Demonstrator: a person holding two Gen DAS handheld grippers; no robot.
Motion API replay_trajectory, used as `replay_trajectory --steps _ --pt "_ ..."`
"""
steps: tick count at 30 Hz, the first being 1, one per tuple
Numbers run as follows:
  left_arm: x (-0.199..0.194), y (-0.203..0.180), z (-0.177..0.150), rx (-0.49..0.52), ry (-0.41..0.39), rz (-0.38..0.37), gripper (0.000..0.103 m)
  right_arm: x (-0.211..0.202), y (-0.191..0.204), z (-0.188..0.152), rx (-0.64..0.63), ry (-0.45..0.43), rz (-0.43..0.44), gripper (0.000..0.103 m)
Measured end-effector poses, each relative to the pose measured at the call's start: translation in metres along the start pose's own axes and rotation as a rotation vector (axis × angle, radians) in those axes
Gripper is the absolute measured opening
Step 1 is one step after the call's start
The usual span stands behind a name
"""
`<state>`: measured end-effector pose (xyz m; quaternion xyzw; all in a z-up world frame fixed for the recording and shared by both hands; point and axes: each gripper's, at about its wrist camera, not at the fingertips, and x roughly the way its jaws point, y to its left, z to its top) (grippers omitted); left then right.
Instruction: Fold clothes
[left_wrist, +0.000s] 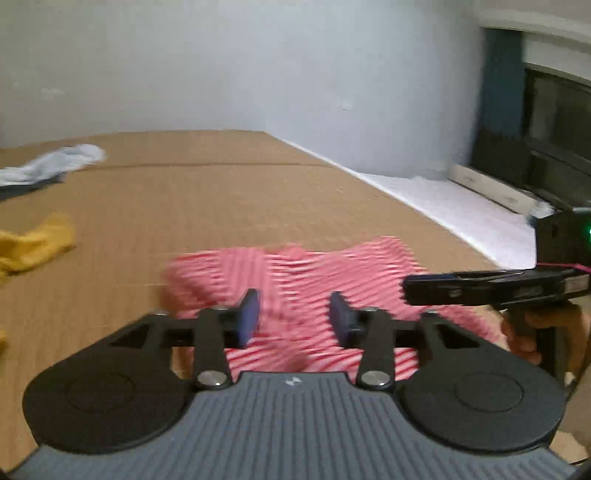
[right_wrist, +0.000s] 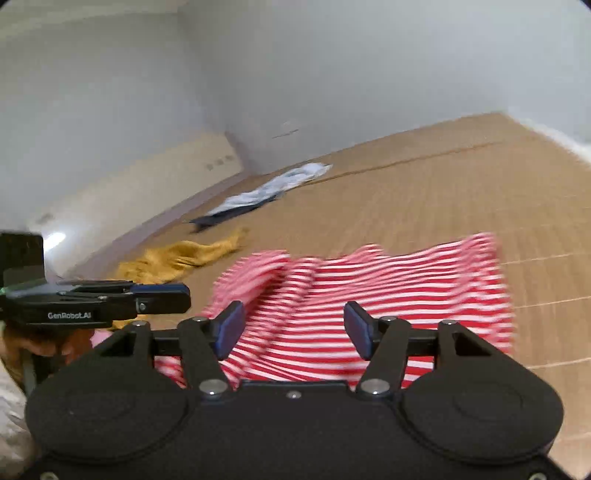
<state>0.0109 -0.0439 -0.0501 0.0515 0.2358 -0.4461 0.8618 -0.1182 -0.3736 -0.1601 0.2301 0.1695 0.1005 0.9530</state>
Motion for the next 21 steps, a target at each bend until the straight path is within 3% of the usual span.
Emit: replay_trajectory --steps 4,8,16,21 --pt "0.016 0.024 -0.02 -0.022 0.073 0.073 0.052 0.048 0.001 0.003 0.099 0.056 0.1 0.079" --pt "0.026 0.016 -0.032 0.032 0.128 0.063 0.052 0.093 0.003 0.002 0.149 0.13 0.039 0.081" --pt "0.029 0.01 -0.041 0.118 0.143 0.033 0.052 0.135 0.031 -0.005 0.044 0.192 -0.046 0.083" --pt "0.027 0.013 -0.043 0.117 0.141 0.003 0.052 0.145 0.04 -0.014 -0.039 0.179 -0.116 0.071"
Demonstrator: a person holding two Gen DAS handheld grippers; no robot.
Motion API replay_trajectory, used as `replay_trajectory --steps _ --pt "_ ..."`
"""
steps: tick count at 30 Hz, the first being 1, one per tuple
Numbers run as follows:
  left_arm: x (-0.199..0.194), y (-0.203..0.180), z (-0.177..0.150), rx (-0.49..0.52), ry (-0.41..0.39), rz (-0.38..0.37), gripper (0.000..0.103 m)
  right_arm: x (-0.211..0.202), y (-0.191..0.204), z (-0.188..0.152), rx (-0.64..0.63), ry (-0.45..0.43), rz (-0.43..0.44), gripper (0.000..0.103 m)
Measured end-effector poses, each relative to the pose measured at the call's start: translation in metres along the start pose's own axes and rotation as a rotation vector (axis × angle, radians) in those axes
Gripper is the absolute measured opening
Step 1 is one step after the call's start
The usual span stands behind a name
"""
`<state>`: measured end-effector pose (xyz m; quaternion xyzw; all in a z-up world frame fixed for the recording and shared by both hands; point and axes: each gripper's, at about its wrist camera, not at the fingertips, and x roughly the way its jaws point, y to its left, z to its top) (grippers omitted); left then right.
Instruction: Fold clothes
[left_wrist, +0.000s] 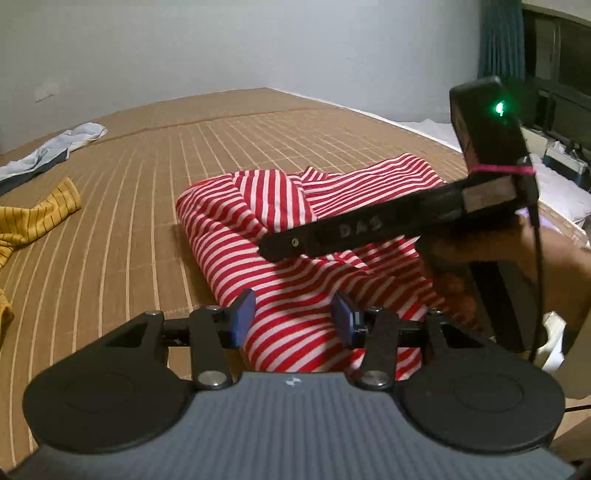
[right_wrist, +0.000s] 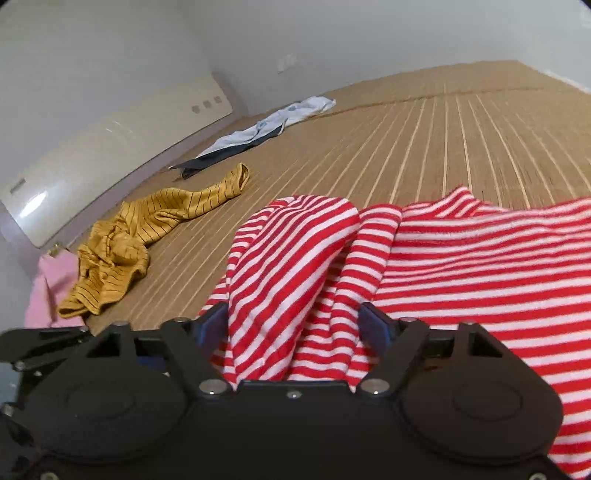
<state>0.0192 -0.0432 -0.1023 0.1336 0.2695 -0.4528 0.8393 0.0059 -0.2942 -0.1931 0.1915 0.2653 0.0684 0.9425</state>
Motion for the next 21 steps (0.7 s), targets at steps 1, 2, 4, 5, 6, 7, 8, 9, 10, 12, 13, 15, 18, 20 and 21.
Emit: replay_trajectory --steps 1,2,4,5,6,7,8,9,10,12,13,15,18,20,21 --pt "0.0 0.002 0.0 0.0 -0.001 -0.007 0.052 0.002 0.002 -0.002 -0.009 -0.005 -0.001 0.06" --pt "-0.001 0.002 0.001 0.002 -0.003 -0.009 0.052 0.001 0.002 -0.003 -0.012 -0.01 0.015 0.043" --pt "-0.011 0.003 0.002 0.003 -0.02 -0.032 0.052 -0.003 0.003 -0.003 -0.007 -0.019 0.06 0.025" --pt "-0.016 0.008 0.003 -0.02 -0.05 -0.056 0.052 -0.005 0.003 -0.002 -0.008 -0.03 0.073 0.019" --pt "-0.022 0.013 0.004 -0.043 -0.08 -0.08 0.052 -0.009 0.004 0.001 -0.006 -0.042 0.091 0.017" --pt "-0.028 0.019 0.005 -0.067 -0.111 -0.103 0.053 -0.017 0.003 0.004 0.013 -0.065 0.12 0.015" --pt "-0.034 0.026 0.005 -0.092 -0.142 -0.119 0.054 -0.027 0.0 0.006 0.04 -0.088 0.153 0.015" --pt "-0.039 0.033 0.006 -0.118 -0.172 -0.135 0.055 -0.038 -0.002 0.01 0.055 -0.11 0.174 0.014" --pt "-0.044 0.039 0.006 -0.141 -0.2 -0.146 0.056 -0.051 -0.003 0.014 0.06 -0.138 0.185 0.014" --pt "-0.046 0.045 0.009 -0.152 -0.223 -0.135 0.057 -0.079 -0.004 0.024 0.046 -0.193 0.195 0.014" --pt "-0.045 0.047 0.009 -0.154 -0.222 -0.131 0.057 -0.093 -0.006 0.029 0.042 -0.219 0.195 0.014" --pt "-0.04 0.049 0.008 -0.154 -0.204 -0.13 0.057 -0.122 -0.013 0.038 0.042 -0.267 0.189 0.014" --pt "-0.029 0.043 0.012 -0.129 -0.172 -0.132 0.057 -0.16 -0.034 0.044 0.054 -0.31 0.144 0.014" --pt "-0.018 0.044 0.014 -0.115 -0.156 -0.145 0.057 -0.173 -0.051 0.042 0.071 -0.307 0.081 0.014" --pt "-0.014 0.043 0.016 -0.108 -0.148 -0.152 0.057 -0.177 -0.062 0.039 0.089 -0.297 0.042 0.014"
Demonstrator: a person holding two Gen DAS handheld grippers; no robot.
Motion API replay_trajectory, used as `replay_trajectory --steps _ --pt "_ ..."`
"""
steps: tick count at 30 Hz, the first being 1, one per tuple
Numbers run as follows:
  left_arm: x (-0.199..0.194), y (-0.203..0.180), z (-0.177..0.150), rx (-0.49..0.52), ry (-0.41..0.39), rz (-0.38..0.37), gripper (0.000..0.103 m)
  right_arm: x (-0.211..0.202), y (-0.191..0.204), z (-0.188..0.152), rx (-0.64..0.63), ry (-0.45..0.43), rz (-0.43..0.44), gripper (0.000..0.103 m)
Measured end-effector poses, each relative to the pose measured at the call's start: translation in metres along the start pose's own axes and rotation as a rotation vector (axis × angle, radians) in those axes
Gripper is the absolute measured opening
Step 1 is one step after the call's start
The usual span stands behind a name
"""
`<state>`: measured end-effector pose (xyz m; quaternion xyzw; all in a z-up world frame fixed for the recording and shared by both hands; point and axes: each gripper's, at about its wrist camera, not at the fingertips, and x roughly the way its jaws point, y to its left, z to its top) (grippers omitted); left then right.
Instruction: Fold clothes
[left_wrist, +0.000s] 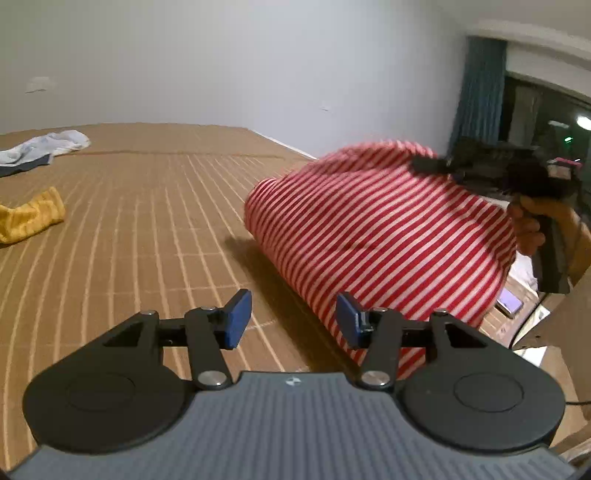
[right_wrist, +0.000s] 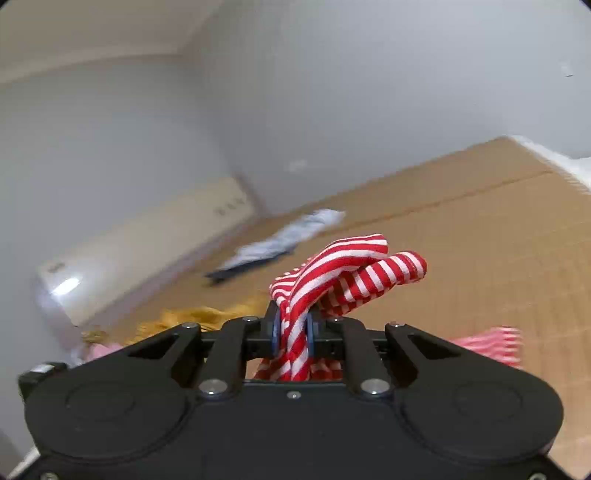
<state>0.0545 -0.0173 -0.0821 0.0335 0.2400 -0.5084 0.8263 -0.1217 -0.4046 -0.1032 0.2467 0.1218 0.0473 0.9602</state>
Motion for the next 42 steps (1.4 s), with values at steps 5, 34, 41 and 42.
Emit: replay_trajectory --steps 5,34,41,42 --pt "0.012 -0.005 -0.002 0.013 0.032 -0.018 0.057 0.008 -0.053 -0.024 0.031 0.118 -0.25 0.017" --pt "0.034 -0.112 -0.018 0.221 0.038 -0.234 0.068 -0.021 -0.027 -0.032 -0.134 0.151 -0.192 0.048" --pt "0.06 -0.123 -0.031 0.292 0.22 -0.161 0.069 -0.022 -0.003 -0.081 -0.214 0.343 -0.191 0.05" --pt "0.059 -0.121 -0.032 0.299 0.239 -0.148 0.069 -0.025 -0.006 -0.085 -0.208 0.354 -0.193 0.05"
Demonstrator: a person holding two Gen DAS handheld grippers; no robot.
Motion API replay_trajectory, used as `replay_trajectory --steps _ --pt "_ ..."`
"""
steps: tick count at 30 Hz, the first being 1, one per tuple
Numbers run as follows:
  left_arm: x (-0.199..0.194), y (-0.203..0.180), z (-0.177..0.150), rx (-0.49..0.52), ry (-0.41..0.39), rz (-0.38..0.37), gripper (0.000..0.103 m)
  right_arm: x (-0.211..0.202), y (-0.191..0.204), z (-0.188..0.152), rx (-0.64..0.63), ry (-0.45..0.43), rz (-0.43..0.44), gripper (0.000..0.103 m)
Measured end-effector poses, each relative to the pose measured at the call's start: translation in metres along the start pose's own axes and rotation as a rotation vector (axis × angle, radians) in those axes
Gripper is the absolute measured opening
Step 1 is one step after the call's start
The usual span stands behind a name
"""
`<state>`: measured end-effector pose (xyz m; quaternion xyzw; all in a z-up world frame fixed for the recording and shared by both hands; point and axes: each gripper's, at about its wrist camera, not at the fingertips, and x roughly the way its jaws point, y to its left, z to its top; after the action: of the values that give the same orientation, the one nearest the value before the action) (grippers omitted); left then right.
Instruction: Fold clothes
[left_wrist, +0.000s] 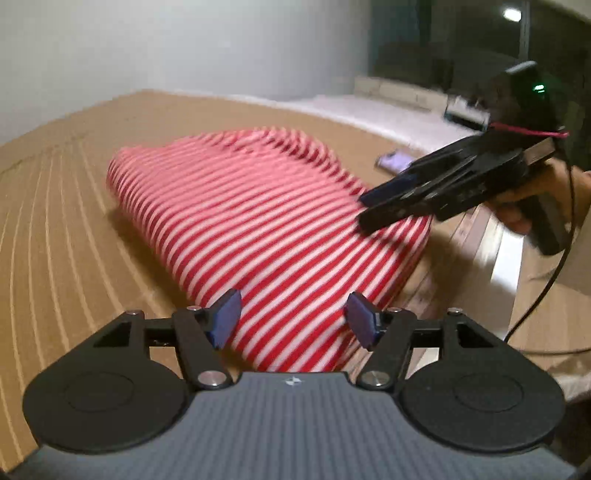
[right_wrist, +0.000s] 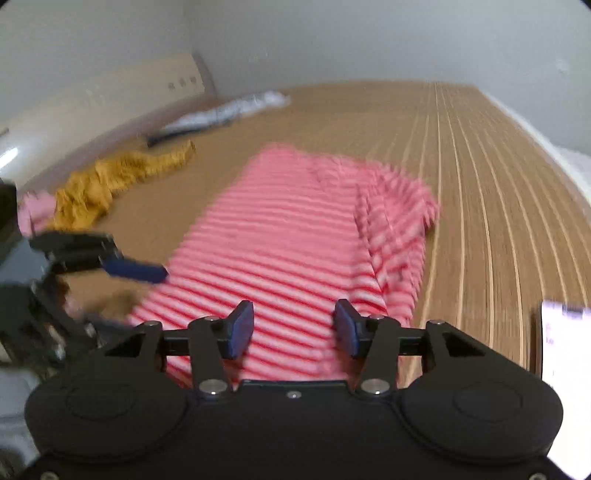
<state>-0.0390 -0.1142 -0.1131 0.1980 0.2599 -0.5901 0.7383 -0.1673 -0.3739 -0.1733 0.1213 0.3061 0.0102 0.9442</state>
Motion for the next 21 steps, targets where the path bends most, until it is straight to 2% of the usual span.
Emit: replay_trajectory --steps 3,4,7,11,14,17,21 --pt "-0.002 0.006 -0.006 0.009 0.059 0.021 0.069 -0.003 0.001 -0.005 -0.012 0.03 -0.018 0.047" --pt "-0.005 0.008 -0.008 0.0 0.053 0.018 0.069 -0.002 0.003 -0.005 -0.018 0.038 -0.023 0.047" --pt "-0.018 0.01 -0.007 -0.003 0.006 0.005 0.069 -0.005 0.006 -0.004 -0.023 0.042 -0.024 0.048" --pt "-0.029 0.018 -0.003 -0.079 -0.107 -0.012 0.069 -0.032 -0.006 -0.007 -0.023 -0.064 -0.001 0.056" --pt "-0.02 0.021 0.001 -0.141 -0.167 0.013 0.069 -0.026 -0.004 -0.003 -0.018 -0.091 0.017 0.057" --pt "-0.005 0.017 0.003 -0.141 -0.139 0.029 0.069 -0.005 -0.003 -0.009 -0.018 -0.016 0.004 0.058" --pt "0.013 0.015 0.001 -0.127 -0.021 0.051 0.069 0.002 -0.004 -0.018 -0.038 0.037 0.005 0.059"
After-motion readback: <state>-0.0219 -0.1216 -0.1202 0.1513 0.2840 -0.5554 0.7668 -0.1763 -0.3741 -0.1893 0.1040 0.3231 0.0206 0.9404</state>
